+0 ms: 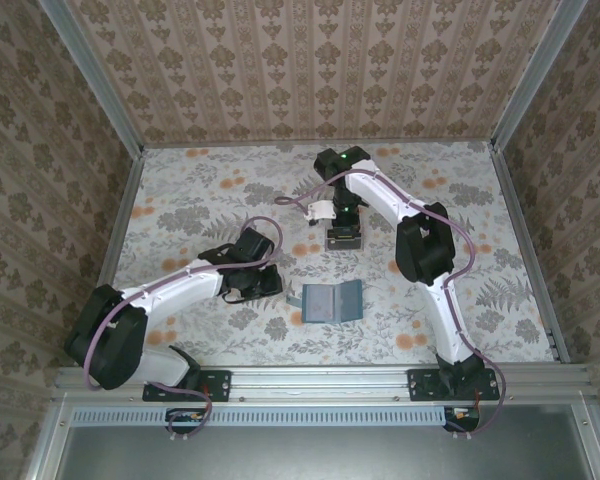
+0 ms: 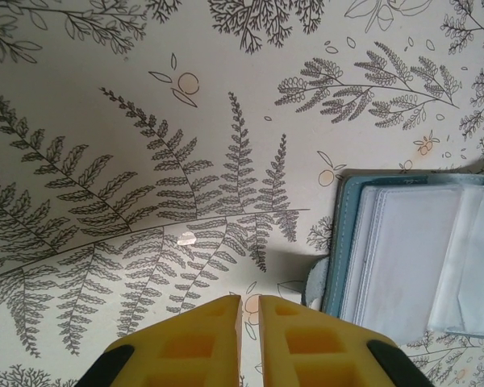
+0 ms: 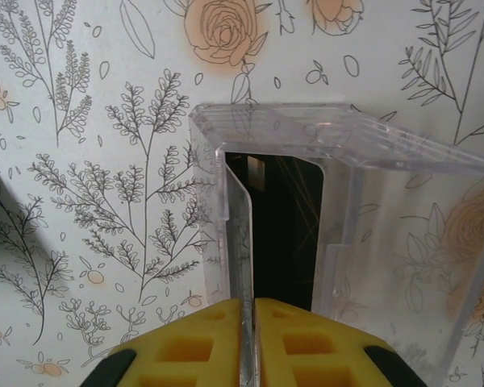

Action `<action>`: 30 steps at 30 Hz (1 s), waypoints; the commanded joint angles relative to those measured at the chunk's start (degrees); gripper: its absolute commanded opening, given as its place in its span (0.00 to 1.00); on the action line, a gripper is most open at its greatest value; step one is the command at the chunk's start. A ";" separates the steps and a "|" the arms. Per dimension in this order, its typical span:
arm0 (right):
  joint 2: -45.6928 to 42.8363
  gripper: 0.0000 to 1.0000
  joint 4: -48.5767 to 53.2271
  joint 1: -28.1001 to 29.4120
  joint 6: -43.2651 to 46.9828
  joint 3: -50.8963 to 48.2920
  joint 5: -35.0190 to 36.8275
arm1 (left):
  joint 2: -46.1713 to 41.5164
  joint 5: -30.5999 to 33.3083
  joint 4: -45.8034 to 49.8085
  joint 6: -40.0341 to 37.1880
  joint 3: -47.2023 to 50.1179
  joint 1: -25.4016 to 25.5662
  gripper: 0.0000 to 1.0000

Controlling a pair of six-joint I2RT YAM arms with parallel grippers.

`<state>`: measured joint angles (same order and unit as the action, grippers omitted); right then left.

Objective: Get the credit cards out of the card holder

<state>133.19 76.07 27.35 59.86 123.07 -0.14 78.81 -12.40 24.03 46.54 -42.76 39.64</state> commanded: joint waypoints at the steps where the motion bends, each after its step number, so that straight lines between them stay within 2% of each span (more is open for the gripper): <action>1: -1.19 0.15 -1.19 -0.40 -0.26 1.69 1.74 | 0.74 -0.69 1.09 0.48 -0.67 -0.21 0.14; 11: -4.73 0.16 -4.81 -0.37 -2.62 -0.17 3.31 | 0.47 -1.02 0.62 0.83 -0.83 -0.01 0.15; 18: -10.92 0.19 -12.30 -0.39 -9.14 -9.44 0.18 | 1.38 -1.13 -0.35 1.42 -2.20 1.35 0.15; 23: -15.56 0.20 -19.55 -0.42 -19.39 -17.30 -0.90 | 3.19 -1.13 -0.63 1.36 -3.57 2.85 0.15; 30: -25.10 0.20 -31.63 -0.37 -40.46 -31.67 -2.07 | 5.67 -1.37 -1.57 1.19 -5.50 4.15 0.15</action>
<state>113.51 51.55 27.24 32.71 95.57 -0.75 83.55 -13.19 23.11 46.96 -46.30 43.27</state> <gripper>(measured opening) 0.204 0.150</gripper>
